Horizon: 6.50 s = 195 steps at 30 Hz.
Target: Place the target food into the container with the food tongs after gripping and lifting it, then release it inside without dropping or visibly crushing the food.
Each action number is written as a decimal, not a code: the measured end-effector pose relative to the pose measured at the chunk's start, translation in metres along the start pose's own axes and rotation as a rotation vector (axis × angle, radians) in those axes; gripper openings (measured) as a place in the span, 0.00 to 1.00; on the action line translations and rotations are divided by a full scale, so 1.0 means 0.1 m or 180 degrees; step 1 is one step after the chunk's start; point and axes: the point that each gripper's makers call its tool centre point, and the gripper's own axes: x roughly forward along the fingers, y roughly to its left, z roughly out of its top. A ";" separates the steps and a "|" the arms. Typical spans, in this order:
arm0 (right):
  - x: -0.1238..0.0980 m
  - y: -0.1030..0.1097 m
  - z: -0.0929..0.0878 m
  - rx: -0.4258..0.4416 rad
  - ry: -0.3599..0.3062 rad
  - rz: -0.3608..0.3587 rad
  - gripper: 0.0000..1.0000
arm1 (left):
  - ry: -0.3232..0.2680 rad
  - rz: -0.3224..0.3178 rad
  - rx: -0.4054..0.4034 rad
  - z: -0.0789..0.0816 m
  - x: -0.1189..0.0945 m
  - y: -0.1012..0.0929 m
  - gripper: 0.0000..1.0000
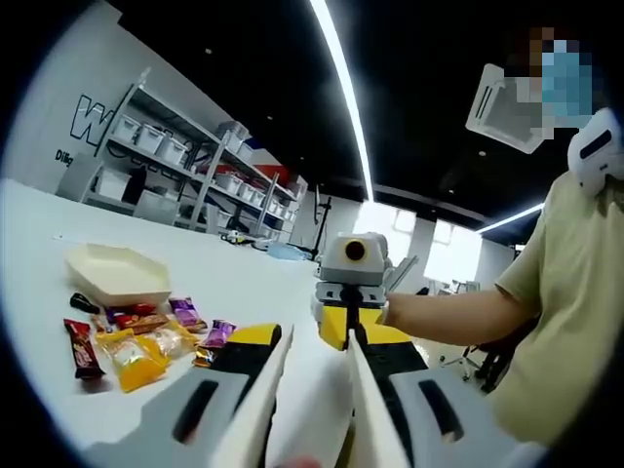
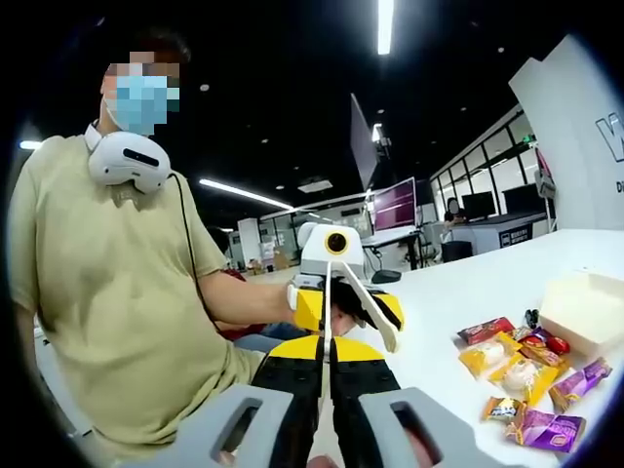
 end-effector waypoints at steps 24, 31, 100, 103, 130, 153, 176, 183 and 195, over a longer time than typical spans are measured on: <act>0.00 -0.14 -0.10 -0.0019 0.0160 -0.0282 0.01 | 0.0210 0.0064 0.0015 -0.07 -0.04 0.07 0.25; -0.05 -0.27 -0.19 -0.0048 0.0264 -0.0532 0.06 | 0.0331 0.0156 0.0089 -0.07 -0.06 0.15 0.25; -0.51 -0.95 -0.32 -0.0440 0.0769 -0.2297 0.22 | 0.2282 0.0859 0.0875 -0.14 -0.41 1.20 0.25; -0.51 -0.96 -0.32 -0.0435 0.0770 -0.2300 0.22 | 0.2274 0.0908 0.0830 -0.11 -0.42 1.24 0.25; -0.55 -1.12 -0.20 -0.0207 0.0951 -0.2609 0.48 | 0.2216 0.1275 0.0601 0.03 -0.55 1.48 0.25; -0.53 -1.06 -0.07 -0.0036 0.0958 -0.2696 0.60 | 0.2153 0.1674 0.0300 0.01 -0.51 1.63 0.25; -0.54 -1.03 -0.14 -0.0007 0.0986 -0.2669 0.57 | 0.2191 0.1852 0.0089 -0.19 -0.56 1.69 0.25; -0.53 -1.02 -0.16 -0.0002 0.1001 -0.2657 0.57 | 0.2252 0.1886 0.0068 -0.26 -0.62 1.72 0.25; -0.54 -1.01 -0.14 -0.0018 0.1020 -0.2655 0.56 | 0.2287 0.1912 0.0081 -0.26 -0.69 1.75 0.25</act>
